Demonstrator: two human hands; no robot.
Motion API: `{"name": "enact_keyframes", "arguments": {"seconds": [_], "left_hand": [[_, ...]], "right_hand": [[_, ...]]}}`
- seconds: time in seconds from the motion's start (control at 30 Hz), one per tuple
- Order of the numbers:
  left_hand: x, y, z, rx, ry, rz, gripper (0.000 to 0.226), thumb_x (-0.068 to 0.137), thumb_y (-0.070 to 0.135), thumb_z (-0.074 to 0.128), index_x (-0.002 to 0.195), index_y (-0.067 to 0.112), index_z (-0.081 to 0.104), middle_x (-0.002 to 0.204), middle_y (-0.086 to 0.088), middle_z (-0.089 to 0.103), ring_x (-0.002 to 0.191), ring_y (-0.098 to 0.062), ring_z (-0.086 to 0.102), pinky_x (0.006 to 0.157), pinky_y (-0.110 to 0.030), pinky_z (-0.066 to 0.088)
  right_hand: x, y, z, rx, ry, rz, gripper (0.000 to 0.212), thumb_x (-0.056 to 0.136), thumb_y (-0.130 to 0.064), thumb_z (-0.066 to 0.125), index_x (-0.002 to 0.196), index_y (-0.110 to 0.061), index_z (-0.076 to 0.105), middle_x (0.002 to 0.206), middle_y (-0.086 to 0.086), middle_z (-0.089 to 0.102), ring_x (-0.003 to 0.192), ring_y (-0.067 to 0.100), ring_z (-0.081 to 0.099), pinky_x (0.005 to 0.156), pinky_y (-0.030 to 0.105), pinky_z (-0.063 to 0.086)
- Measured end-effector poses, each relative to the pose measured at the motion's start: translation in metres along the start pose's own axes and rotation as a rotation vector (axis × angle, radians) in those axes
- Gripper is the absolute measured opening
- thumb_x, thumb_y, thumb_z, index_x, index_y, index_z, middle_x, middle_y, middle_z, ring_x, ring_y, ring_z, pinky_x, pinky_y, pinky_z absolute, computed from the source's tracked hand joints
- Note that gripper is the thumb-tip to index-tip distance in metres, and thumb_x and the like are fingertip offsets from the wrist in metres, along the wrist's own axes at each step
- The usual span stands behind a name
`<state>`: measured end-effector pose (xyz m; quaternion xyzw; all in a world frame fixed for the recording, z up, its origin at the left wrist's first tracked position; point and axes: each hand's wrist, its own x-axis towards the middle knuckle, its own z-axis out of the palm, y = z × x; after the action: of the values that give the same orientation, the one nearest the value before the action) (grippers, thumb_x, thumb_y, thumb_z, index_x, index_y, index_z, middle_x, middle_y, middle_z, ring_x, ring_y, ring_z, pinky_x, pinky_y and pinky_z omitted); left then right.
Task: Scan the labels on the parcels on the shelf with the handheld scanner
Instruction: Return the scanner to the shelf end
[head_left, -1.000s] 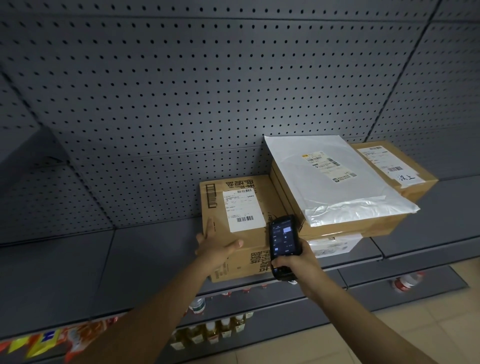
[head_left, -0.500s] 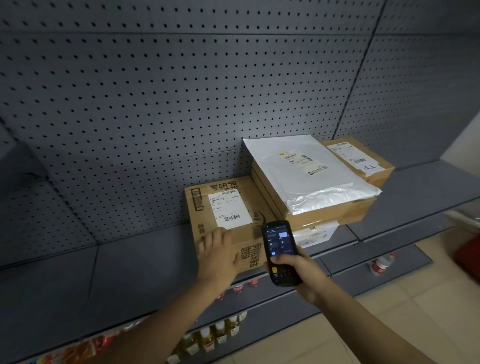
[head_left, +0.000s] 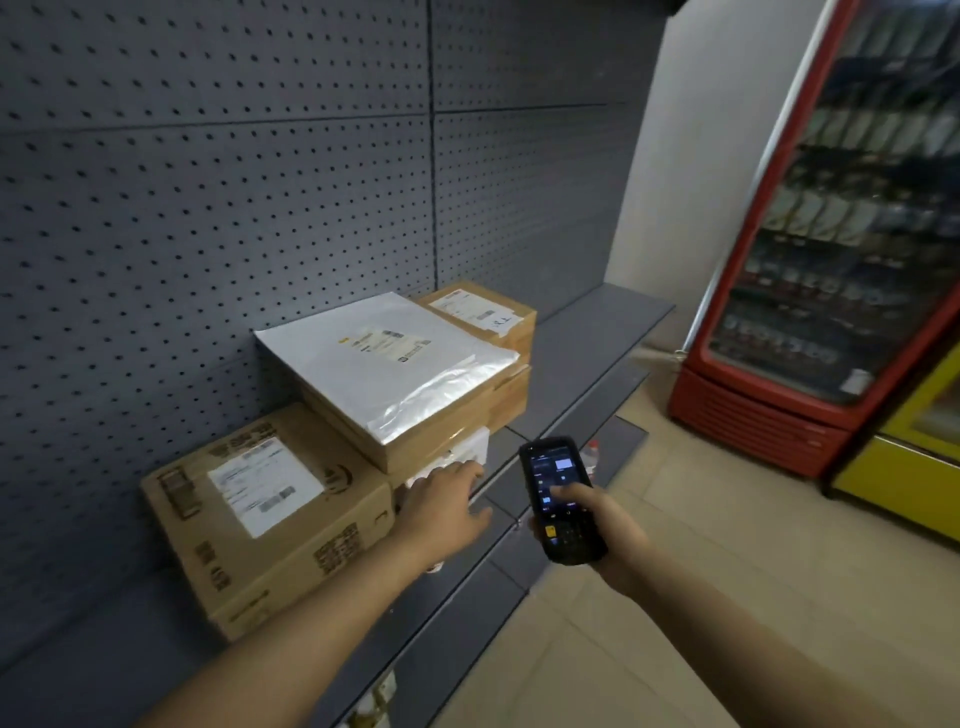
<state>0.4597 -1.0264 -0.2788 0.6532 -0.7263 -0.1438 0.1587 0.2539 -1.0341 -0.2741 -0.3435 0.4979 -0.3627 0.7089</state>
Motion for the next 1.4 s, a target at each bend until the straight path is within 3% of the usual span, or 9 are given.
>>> {"name": "enact_keyframes", "arguments": {"seconds": [0.23,0.43,0.57,1.23,1.4], "left_hand": [[0.081,0.09,0.018,0.175,-0.013,0.217,0.041,0.087,0.036,0.061,0.124,0.019,0.057,0.123,-0.002,0.063,0.112,-0.025,0.059,0.089,-0.032,0.047],[0.14,0.147,0.04,0.234,-0.069,0.262,0.037,0.088,0.03,0.059,0.12,0.013,0.059,0.123,-0.006,0.063,0.112,-0.027,0.06,0.088,-0.036,0.052],[0.184,0.175,0.049,0.251,-0.075,0.276,0.037,0.088,0.034,0.059,0.119,0.014,0.06,0.122,-0.005,0.063,0.11,-0.027,0.061,0.088,-0.036,0.052],[0.453,0.212,0.089,0.289,-0.113,0.3,0.039,0.088,0.035,0.064,0.122,0.016,0.059,0.123,-0.003,0.063,0.109,-0.024,0.062,0.089,-0.035,0.053],[0.521,0.228,0.102,0.286,-0.15,0.302,0.045,0.087,0.041,0.064,0.126,0.019,0.058,0.126,-0.001,0.062,0.112,-0.021,0.062,0.093,-0.033,0.051]], "right_hand": [[-0.005,-0.042,-0.092,0.118,0.234,-0.085,0.045,0.076,-0.02,0.063,0.117,-0.003,0.059,0.1,0.024,0.069,0.083,0.033,0.066,0.062,0.031,0.054],[0.007,-0.077,-0.153,0.15,0.278,-0.13,0.036,0.08,-0.018,0.059,0.113,-0.004,0.059,0.099,0.024,0.067,0.085,0.036,0.064,0.064,0.033,0.053],[0.021,-0.109,-0.189,0.166,0.285,-0.151,0.027,0.083,-0.017,0.057,0.108,-0.007,0.058,0.096,0.024,0.068,0.076,0.032,0.067,0.06,0.032,0.054],[0.205,-0.242,-0.288,0.237,0.347,-0.194,0.032,0.087,-0.021,0.055,0.116,-0.008,0.052,0.103,0.023,0.068,0.081,0.033,0.069,0.066,0.037,0.056],[0.258,-0.276,-0.324,0.345,0.411,-0.201,0.029,0.092,-0.035,0.051,0.102,-0.008,0.059,0.079,0.018,0.074,0.077,0.038,0.067,0.074,0.043,0.053]]}}
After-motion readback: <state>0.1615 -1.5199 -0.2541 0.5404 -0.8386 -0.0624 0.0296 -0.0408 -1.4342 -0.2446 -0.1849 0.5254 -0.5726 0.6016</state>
